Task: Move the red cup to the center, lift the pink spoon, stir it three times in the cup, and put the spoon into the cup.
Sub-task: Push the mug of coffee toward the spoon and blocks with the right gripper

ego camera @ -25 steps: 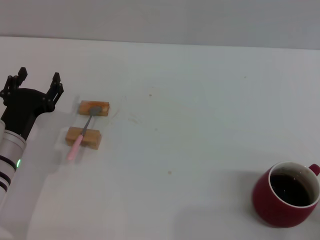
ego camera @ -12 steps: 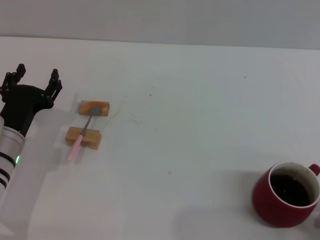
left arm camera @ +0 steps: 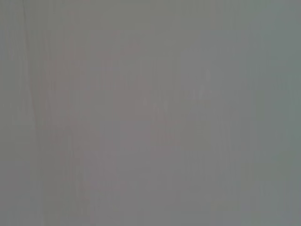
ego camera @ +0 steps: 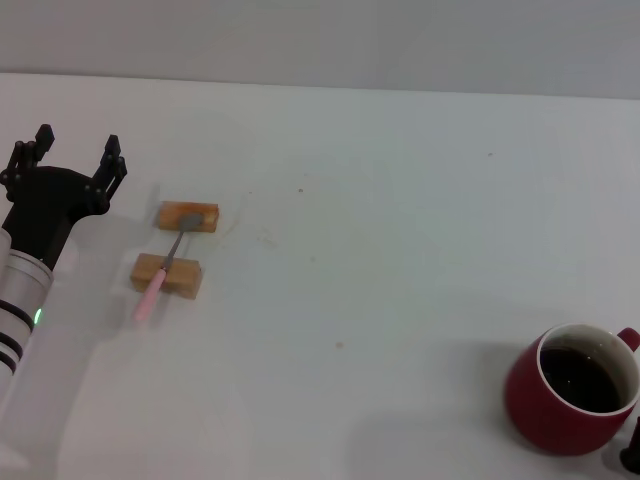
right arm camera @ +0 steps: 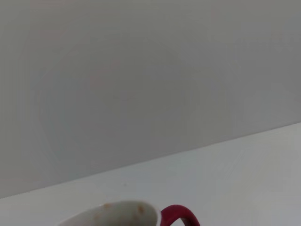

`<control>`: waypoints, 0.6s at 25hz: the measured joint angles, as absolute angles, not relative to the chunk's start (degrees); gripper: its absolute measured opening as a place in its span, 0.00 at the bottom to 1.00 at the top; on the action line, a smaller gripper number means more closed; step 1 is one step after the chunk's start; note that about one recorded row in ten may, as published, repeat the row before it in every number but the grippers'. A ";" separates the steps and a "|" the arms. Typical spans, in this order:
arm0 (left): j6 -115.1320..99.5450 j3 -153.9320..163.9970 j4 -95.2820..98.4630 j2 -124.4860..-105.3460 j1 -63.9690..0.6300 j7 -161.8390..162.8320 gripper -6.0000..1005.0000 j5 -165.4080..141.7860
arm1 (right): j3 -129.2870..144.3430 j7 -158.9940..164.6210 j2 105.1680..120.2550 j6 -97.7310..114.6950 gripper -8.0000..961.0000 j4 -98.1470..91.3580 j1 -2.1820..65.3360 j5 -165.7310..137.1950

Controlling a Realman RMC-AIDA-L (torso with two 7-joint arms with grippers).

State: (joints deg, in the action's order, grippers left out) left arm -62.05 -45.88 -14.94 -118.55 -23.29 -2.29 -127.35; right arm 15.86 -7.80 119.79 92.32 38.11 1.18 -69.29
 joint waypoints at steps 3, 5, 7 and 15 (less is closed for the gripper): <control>-62.04 -45.88 -14.98 -118.59 -23.29 -2.28 0.78 -127.35 | 15.96 -7.83 119.79 92.24 0.01 38.14 1.12 -69.93; -62.05 -45.88 -15.03 -118.64 -23.29 -2.25 0.78 -127.35 | 15.96 -7.83 119.79 92.03 0.01 38.15 1.32 -70.01; -62.05 -45.88 -15.06 -118.65 -23.29 -2.19 0.78 -127.35 | 15.94 -7.83 119.79 91.64 0.01 38.15 1.67 -70.17; -62.05 -45.88 -15.19 -118.66 -23.07 -1.88 0.78 -127.35 | 15.42 -7.83 119.79 90.14 0.01 38.14 3.01 -71.59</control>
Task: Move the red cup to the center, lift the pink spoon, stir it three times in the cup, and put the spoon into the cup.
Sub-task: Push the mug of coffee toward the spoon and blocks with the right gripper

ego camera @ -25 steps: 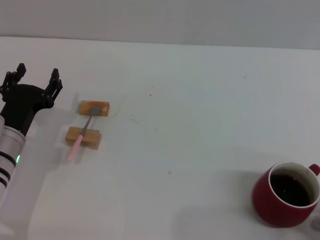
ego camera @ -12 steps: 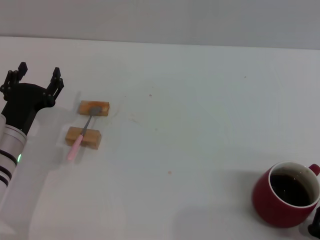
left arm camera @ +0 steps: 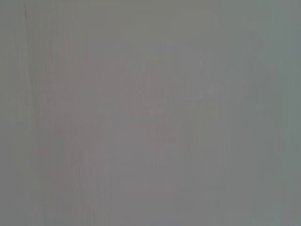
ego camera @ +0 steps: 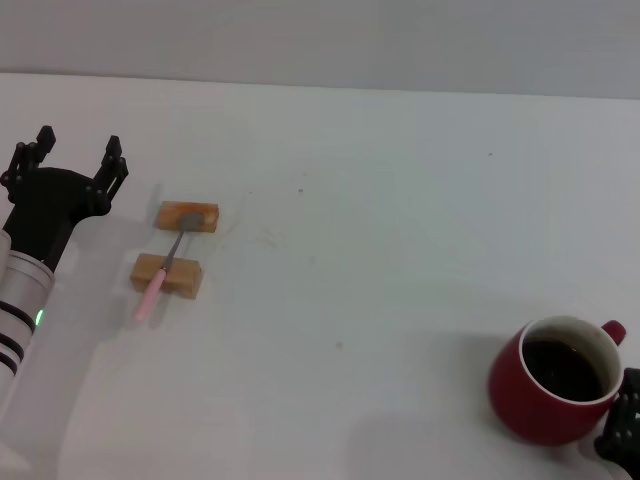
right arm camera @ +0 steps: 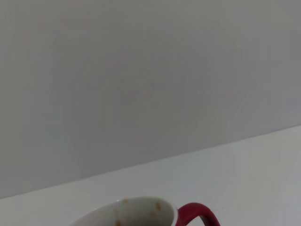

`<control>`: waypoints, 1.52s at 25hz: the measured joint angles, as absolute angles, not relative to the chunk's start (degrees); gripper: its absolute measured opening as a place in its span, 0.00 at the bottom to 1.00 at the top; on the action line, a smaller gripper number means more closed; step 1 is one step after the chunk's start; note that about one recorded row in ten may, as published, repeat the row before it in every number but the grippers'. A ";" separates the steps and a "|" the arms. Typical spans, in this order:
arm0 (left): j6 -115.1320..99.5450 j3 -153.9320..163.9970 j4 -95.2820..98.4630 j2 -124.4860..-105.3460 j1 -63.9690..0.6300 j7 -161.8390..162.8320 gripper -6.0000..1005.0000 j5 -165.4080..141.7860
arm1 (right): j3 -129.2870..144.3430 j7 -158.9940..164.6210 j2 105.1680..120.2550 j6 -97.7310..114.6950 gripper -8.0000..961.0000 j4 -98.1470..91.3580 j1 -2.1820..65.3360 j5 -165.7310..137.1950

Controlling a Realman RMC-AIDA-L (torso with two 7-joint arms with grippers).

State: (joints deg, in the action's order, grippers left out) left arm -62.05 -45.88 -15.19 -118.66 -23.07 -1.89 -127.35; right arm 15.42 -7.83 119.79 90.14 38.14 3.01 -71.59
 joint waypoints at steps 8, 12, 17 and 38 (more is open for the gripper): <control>-62.05 -45.88 -15.09 -118.65 -23.18 -1.78 0.78 -127.35 | 15.40 -7.68 119.80 89.16 0.01 38.14 5.04 -71.64; -62.05 -45.87 -15.08 -118.65 -23.21 -1.76 0.78 -127.35 | 15.37 -7.47 119.79 88.29 0.01 38.15 6.40 -71.64; -62.05 -45.88 -15.10 -118.65 -23.20 -1.75 0.78 -127.35 | 15.20 -7.44 119.80 86.79 0.01 38.15 7.93 -72.29; -62.20 -45.88 -14.98 -118.63 -22.60 -1.77 0.77 -127.35 | 14.82 -7.76 119.80 87.70 0.01 36.88 7.69 -74.47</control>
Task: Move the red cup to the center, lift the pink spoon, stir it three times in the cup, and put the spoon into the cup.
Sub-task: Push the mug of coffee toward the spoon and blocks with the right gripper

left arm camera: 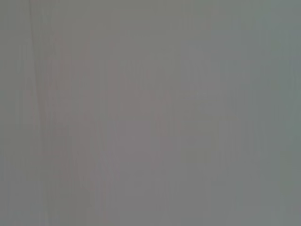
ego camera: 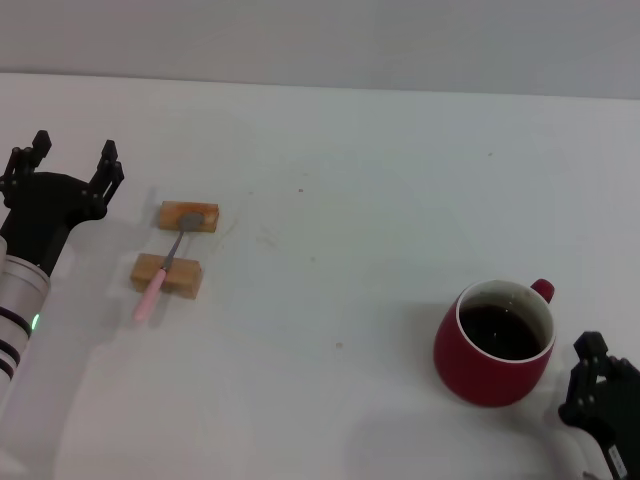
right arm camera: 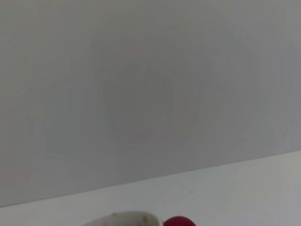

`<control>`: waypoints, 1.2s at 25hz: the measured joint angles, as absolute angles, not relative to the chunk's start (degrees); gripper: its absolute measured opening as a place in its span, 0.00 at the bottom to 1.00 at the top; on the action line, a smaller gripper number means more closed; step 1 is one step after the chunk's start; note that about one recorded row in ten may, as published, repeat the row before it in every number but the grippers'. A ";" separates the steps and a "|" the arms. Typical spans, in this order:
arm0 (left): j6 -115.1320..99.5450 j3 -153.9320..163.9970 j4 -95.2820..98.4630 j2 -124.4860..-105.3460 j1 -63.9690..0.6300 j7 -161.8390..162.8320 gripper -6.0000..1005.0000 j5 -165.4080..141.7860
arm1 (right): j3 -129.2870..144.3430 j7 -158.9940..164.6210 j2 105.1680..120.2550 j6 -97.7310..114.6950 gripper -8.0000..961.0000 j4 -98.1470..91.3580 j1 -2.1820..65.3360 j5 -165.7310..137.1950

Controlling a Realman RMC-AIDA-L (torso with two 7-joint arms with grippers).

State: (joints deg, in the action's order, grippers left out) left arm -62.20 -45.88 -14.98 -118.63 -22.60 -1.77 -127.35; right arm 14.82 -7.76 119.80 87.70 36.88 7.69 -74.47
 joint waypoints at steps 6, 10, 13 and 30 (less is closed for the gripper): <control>-62.12 -46.87 -14.93 -118.59 -22.73 -2.00 0.76 -127.35 | 14.86 -7.80 119.80 86.85 0.01 37.66 6.15 -77.89; -62.12 -47.00 -14.94 -118.56 -22.60 -1.96 0.76 -127.35 | 14.52 -7.82 119.79 84.55 0.01 37.83 6.72 -78.95; -62.17 -47.02 -14.94 -118.56 -22.49 -1.95 0.76 -127.35 | 14.31 -7.82 119.80 83.77 0.01 37.73 7.32 -79.01; -62.40 -47.02 -14.94 -118.56 -22.50 -1.93 0.75 -127.35 | 12.06 -7.83 119.80 78.73 0.01 37.12 13.89 -79.02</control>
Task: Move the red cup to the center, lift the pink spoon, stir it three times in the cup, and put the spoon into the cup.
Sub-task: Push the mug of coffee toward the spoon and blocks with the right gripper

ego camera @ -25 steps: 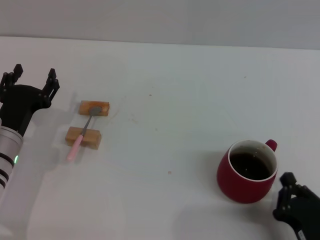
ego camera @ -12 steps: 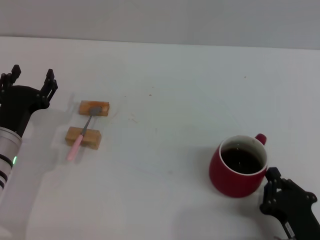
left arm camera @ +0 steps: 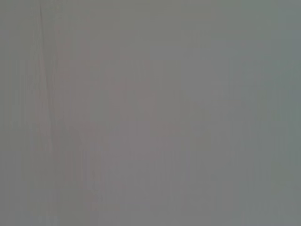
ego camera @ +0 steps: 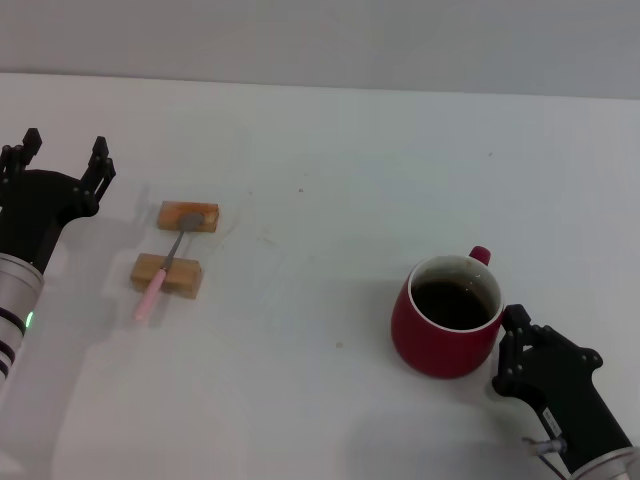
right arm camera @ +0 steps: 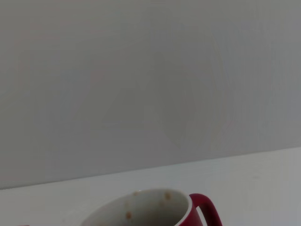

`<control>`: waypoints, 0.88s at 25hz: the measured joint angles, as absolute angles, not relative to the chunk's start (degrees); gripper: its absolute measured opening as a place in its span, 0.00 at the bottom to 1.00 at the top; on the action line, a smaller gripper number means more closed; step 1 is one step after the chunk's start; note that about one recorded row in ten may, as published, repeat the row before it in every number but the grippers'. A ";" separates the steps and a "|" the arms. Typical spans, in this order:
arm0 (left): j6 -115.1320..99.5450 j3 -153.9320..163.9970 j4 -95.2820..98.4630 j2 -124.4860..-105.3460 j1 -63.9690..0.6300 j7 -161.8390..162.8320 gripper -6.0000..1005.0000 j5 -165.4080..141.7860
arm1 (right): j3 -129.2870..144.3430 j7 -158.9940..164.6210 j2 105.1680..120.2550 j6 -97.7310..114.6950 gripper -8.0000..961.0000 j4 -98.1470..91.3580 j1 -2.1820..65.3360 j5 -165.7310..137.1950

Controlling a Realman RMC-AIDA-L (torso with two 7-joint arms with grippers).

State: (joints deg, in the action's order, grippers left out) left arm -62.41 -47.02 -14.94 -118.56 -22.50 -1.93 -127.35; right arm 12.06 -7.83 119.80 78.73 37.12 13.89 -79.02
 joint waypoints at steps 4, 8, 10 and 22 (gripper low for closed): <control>-62.33 -47.02 -14.94 -118.56 -22.50 -1.97 0.75 -127.36 | 11.92 -7.83 119.80 78.66 0.01 36.25 14.13 -79.02; -62.25 -47.01 -14.94 -118.60 -22.48 -1.81 0.75 -127.35 | 11.82 -7.83 119.80 79.43 0.01 35.39 13.39 -79.01; -62.23 -46.97 -14.95 -118.62 -22.46 -1.80 0.74 -127.35 | 11.56 -7.83 119.80 79.99 0.01 34.98 12.87 -79.04; -62.06 -46.67 -14.97 -118.65 -22.41 -1.76 0.74 -127.37 | 11.60 -7.82 119.80 82.64 0.01 35.57 8.30 -81.98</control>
